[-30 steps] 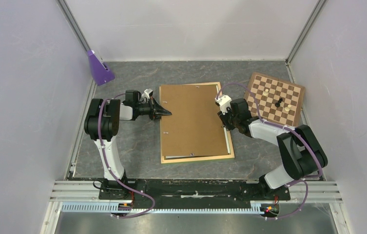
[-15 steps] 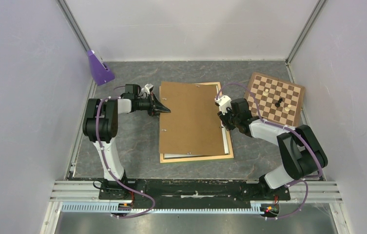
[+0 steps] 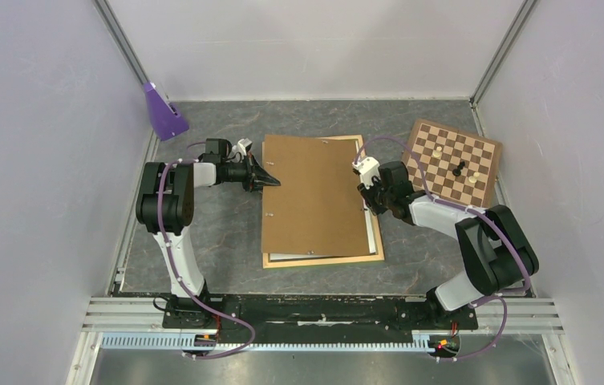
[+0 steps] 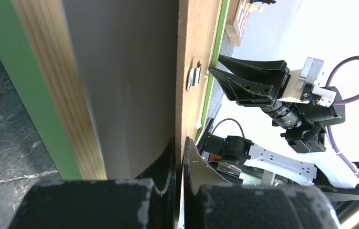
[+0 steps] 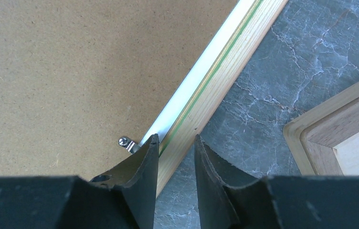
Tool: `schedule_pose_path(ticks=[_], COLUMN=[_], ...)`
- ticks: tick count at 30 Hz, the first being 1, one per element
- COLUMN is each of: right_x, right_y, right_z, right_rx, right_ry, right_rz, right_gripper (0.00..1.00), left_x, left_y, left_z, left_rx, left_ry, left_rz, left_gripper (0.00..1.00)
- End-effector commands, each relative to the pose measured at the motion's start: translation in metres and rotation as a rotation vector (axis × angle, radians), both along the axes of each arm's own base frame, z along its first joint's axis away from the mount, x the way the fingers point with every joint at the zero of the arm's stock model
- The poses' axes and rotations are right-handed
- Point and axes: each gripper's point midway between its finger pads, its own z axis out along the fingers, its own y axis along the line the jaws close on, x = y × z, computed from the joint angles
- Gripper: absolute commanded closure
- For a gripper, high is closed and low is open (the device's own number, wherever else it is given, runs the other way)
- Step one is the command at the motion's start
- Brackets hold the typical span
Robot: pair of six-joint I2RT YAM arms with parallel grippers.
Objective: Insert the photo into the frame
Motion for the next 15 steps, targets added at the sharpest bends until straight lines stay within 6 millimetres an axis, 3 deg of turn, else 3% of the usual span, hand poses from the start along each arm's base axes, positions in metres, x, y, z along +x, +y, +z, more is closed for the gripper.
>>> schedule_pose_path(ticks=[1,15], right_x=[-0.052,-0.076], right_y=[0.03,0.046], right_z=[-0.029,-0.028], right_rx=[0.031,0.021], right_ry=[0.188,0.206], right_rz=[0.172,0.303], right_gripper=[0.7,0.72], left_x=[0.013,0.012], left_y=[0.019,0.021], left_z=[-0.039,-0.048], left_rx=[0.177,0.195], left_ry=[0.02,0.041], left_rz=[0.109,0.132], left_gripper=[0.98,0.98])
